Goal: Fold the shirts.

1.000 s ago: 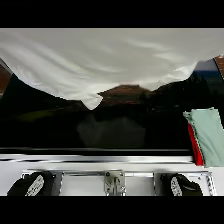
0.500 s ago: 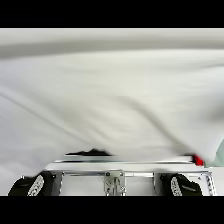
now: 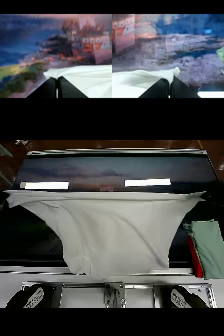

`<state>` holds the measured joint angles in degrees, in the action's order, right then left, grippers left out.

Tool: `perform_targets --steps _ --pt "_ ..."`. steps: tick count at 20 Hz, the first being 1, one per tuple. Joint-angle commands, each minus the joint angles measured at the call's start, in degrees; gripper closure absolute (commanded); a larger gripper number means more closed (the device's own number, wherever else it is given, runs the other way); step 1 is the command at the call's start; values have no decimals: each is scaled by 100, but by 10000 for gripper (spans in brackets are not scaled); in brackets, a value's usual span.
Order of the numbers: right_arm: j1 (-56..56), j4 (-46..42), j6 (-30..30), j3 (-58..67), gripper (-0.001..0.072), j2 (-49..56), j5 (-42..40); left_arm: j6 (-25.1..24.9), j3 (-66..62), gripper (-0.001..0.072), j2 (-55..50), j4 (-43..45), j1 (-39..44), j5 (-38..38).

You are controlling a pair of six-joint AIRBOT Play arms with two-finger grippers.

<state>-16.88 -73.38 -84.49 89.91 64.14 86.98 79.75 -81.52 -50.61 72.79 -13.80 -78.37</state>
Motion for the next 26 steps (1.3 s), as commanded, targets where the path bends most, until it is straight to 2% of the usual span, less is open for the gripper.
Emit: perform_targets --steps 1,4,7,9,11,12,13,14,15,17,19,20,23,26 --pt "203 573 -219 -415 649 1436 -1427 -13 723 665 -1014 -155 2 1102" --pt "654 1189 -249 -415 649 2334 -2905 -9 726 665 -1884 -688 4 1937" --pt "1128 1246 -428 -415 649 2933 -4127 2 732 665 -2555 -1001 210 1982" --pt "1333 1246 -494 -415 649 3237 -4336 11 730 665 -2924 -1005 413 1969" --pt "1438 1246 -490 -415 648 3421 -4205 282 730 664 -3230 -1003 577 1858" --pt "1456 1241 -487 -415 639 3425 -4155 507 730 609 -3353 -1005 616 1722" --pt "1429 1202 -450 -409 556 3381 -4199 610 730 435 -3421 -1005 619 1504" --pt "1351 1187 -376 -369 283 3281 -4026 605 728 219 -3434 -970 575 1182" --pt "1226 1152 -103 -297 121 3132 -3724 601 726 199 -3401 -868 474 905" --pt "887 704 341 -103 123 2793 -2771 490 730 199 -3220 -605 98 214" --pt "380 -358 254 -83 123 2422 -1480 267 907 198 -2929 -553 -378 -542" --pt "94 -610 232 -96 123 2343 -887 103 1252 198 -2693 -553 -588 -813" --pt "-774 -52 271 -546 123 2291 192 -131 3147 195 -1823 -730 -968 -667" --pt "-1163 916 269 -1198 123 2291 238 -570 5014 195 -1189 -1556 -975 44"
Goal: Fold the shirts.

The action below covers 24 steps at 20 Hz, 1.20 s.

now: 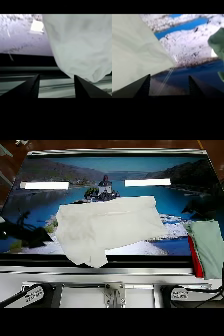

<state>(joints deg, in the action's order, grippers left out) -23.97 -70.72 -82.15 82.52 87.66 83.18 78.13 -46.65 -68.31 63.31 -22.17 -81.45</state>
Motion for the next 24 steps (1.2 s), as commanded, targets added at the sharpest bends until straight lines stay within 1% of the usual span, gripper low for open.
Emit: perform_targets --steps 1,3,5,8,12,13,14,15,16,17,18,20,21,24 --pt "-450 833 37 -616 123 -61 509 -422 1937 195 636 -791 -81 627" --pt "-308 957 37 -813 123 -61 267 -494 2516 195 614 -1113 101 1095" --pt "-151 876 42 -837 123 -61 85 -549 2782 195 614 -1322 273 1458" --pt "-63 861 33 -837 123 -59 -166 -546 2826 197 612 -1419 415 1910" --pt "-61 612 -79 -839 122 22 -151 -546 2826 208 560 -1572 481 2347" --pt "-63 564 -94 -852 120 74 -103 -546 2826 255 505 -1655 507 2455" --pt "-61 570 -101 -898 44 129 -70 -549 2826 337 461 -1764 518 2542" --pt "-61 579 -98 -973 36 173 -74 -549 2826 346 433 -1856 518 2643" --pt "-61 577 -101 -1082 36 214 -94 -549 2824 406 433 -1882 518 2719" --pt "-63 570 -98 -1207 36 243 -140 -549 2824 480 433 -1880 518 2756" --pt "-61 573 -98 -1349 36 278 -223 -575 2822 577 433 -1880 518 2754" --pt "-61 597 -127 -1596 37 337 -437 -658 2817 644 435 -1882 518 2730" --pt "-61 597 -140 -1679 37 374 -514 -710 2798 664 435 -1880 518 2697" --pt "-37 693 -166 -1779 37 560 -682 -708 2680 665 507 -1880 518 2656"
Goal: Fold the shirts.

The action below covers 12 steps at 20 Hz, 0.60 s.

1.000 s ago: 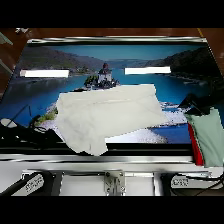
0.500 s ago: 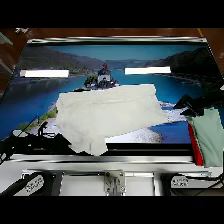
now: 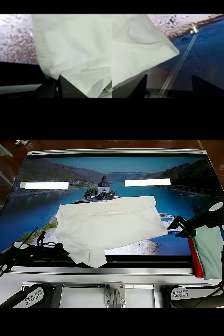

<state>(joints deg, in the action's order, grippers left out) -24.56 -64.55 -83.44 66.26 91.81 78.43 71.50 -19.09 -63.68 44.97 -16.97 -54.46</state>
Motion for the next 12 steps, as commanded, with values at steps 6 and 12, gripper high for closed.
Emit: perform_targets --steps 6,12 --pt "481 109 -363 -151 63 540 -1056 -382 -197 665 195 -42 -2 -387" --pt "800 295 -428 -101 648 673 -1550 -444 -350 665 431 -42 -4 -470"
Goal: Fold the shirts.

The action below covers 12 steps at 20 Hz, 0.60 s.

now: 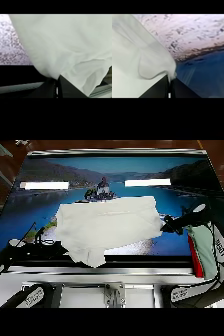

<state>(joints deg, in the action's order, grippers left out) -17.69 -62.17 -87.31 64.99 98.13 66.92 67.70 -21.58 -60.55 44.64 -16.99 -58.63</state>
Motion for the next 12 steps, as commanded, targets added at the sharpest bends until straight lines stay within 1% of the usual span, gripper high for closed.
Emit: perform_targets --steps 1,3,4,5,6,7,8,10,12 --pt "111 192 107 85 648 -42 -382 -109 -247 666 212 -4 -2 -52" --pt "114 455 680 289 649 -400 -278 -94 -807 667 494 46 -2 -50" --pt "114 623 1056 444 649 -693 -223 55 -1268 667 658 33 0 -52" --pt "114 817 1493 627 649 -1019 -160 186 -1801 667 817 2 17 -98" --pt "114 994 1967 883 650 -1419 -66 197 -2439 667 975 4 44 -142" --pt "114 1067 2162 1180 649 -1823 -24 195 -3224 667 1119 11 74 -166" --pt "111 1071 2181 1561 649 -2288 -42 190 -4083 666 1237 13 90 -160" --pt "96 1067 2041 2282 649 -3222 -332 199 -5814 666 1353 15 83 -142" --pt "96 1049 1952 2752 649 -4181 -997 258 -7399 666 1377 15 83 -142"
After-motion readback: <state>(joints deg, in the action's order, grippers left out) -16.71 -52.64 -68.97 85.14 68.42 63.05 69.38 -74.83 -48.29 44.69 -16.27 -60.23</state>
